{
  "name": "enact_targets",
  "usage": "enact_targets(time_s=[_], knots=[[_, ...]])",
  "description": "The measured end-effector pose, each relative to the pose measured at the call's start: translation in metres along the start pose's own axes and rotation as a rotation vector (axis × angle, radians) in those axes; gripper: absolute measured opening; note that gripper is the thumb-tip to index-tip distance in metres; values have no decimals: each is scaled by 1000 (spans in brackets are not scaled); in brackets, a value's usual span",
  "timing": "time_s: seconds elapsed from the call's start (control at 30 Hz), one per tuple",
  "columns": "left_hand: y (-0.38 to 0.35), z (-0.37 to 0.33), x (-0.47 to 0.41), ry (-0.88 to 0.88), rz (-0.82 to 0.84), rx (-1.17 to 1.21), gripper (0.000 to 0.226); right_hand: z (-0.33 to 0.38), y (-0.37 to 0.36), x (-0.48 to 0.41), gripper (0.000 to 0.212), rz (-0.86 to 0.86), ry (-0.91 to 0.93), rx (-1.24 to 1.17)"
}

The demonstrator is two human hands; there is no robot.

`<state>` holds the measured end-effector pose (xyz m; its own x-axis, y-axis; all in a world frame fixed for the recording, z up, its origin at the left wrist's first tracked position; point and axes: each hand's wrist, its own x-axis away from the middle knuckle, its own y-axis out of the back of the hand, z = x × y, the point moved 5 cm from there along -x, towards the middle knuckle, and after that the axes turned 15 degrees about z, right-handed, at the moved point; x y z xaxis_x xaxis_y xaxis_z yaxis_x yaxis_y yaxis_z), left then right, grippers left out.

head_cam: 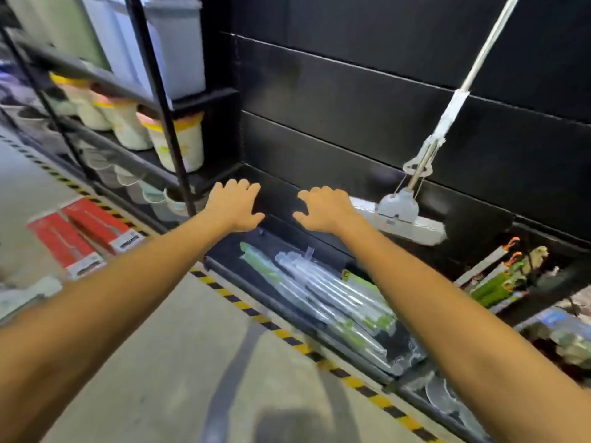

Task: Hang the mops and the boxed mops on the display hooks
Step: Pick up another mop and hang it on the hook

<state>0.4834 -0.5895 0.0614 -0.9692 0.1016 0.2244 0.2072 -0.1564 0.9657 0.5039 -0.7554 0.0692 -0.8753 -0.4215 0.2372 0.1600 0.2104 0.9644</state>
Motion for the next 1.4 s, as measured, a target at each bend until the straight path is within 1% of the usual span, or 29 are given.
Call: enact_targets(time_s=[0.1,0.23,0.4,0.57,0.77,0.9,1.03,1.17,1.3,1.4], knots=[[-48,61,42,97,88,21,69,79,-16,-17,52,57,125,45],[-94,148,105,228,161,72,63,190,-20,-32,50,101,271,90],[-139,254,198,363,212,107,63,333,-15,-37,48,118,375,145],[-204,345,283,463,295,149,59,478,-19,-39,49,139,481,119],[-253,441,354,584,363,224,61,619,-14,-47,46,162,663,148],[-276,503,379,664,369,264,63,698,-10,-77,46,160,737,185],[-298,572,386,742,383,294,62,776,-5,-125,46,178,819,274],[-316,657,380,803,377,329,61,851,2,-191,50,178,897,312],[-332,740,363,858,414,329,59,914,19,-260,45,185,936,320],[-339,795,346,904,427,347,58,956,37,-311,46,162,976,348]])
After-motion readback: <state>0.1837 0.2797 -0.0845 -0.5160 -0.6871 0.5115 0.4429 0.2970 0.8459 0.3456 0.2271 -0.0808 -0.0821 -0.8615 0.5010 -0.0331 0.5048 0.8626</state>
